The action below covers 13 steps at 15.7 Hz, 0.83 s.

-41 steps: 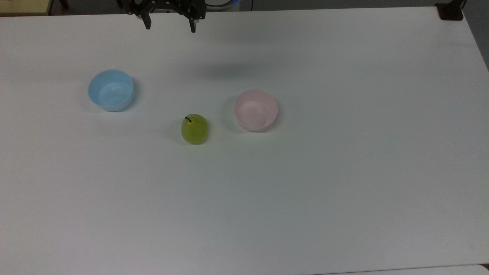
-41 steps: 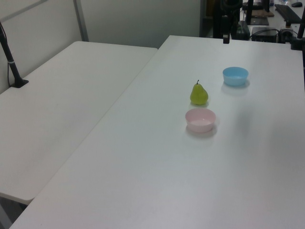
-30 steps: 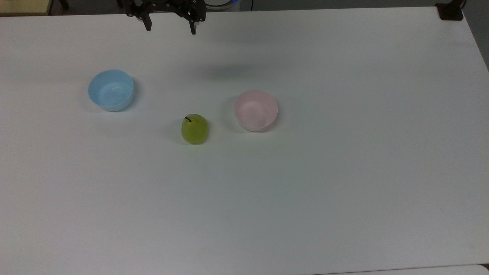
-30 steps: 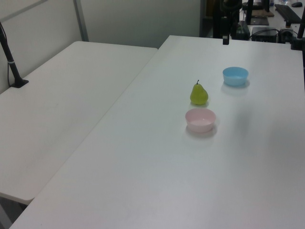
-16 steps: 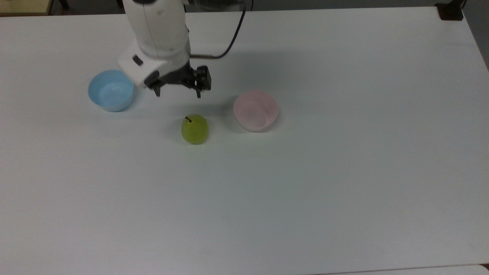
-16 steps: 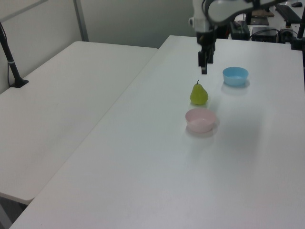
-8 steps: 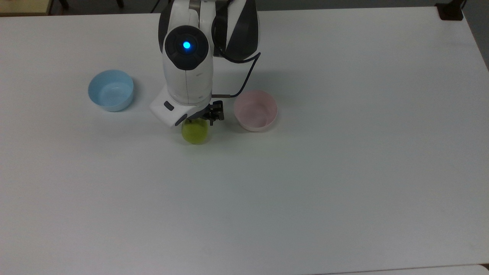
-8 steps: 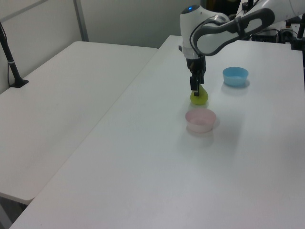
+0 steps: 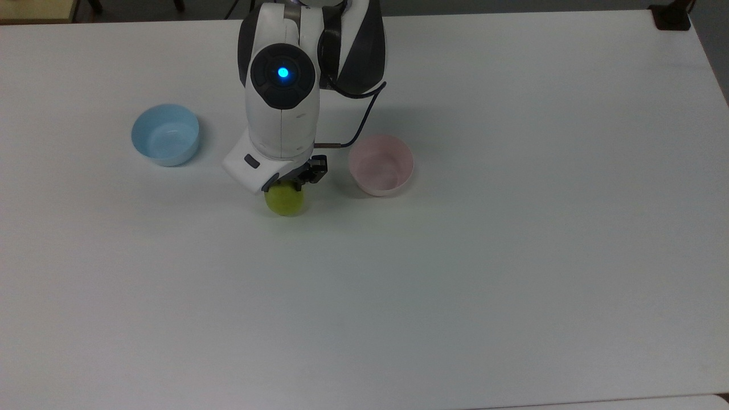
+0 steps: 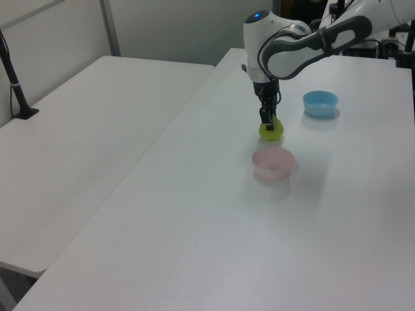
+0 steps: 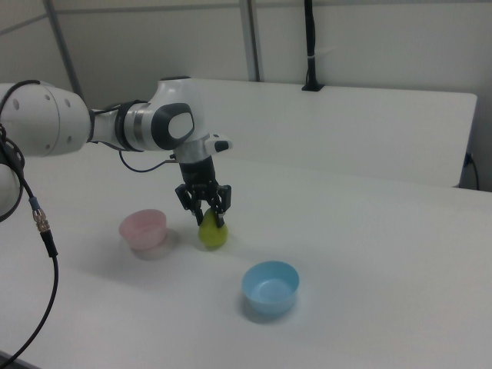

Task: Place the pear in the bowl
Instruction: 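Lift the green pear off the table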

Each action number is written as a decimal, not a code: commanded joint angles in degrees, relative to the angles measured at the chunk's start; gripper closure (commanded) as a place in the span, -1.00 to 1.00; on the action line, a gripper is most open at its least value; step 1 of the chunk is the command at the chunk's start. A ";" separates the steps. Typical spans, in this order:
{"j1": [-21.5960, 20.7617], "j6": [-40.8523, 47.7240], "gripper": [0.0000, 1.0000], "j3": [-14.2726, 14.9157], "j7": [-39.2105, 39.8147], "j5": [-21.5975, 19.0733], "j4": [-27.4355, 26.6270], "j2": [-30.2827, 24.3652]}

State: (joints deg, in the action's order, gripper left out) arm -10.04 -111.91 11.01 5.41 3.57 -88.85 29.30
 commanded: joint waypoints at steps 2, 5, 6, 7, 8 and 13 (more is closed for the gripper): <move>-0.33 0.46 0.61 0.59 1.09 0.21 -0.62 -5.12; -0.76 5.29 0.61 1.38 1.18 -0.50 0.08 -9.34; -0.94 5.29 0.61 1.38 1.09 -0.93 0.09 -9.88; -2.25 5.29 0.61 1.47 0.92 -1.55 0.09 -9.97; -3.91 5.29 0.61 1.99 0.74 -1.99 0.09 -9.97; -12.26 5.38 0.60 3.05 -3.03 -4.01 0.17 -9.97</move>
State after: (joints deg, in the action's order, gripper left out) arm -16.86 -106.91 11.95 4.86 1.21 -87.77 20.12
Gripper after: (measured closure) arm 0.463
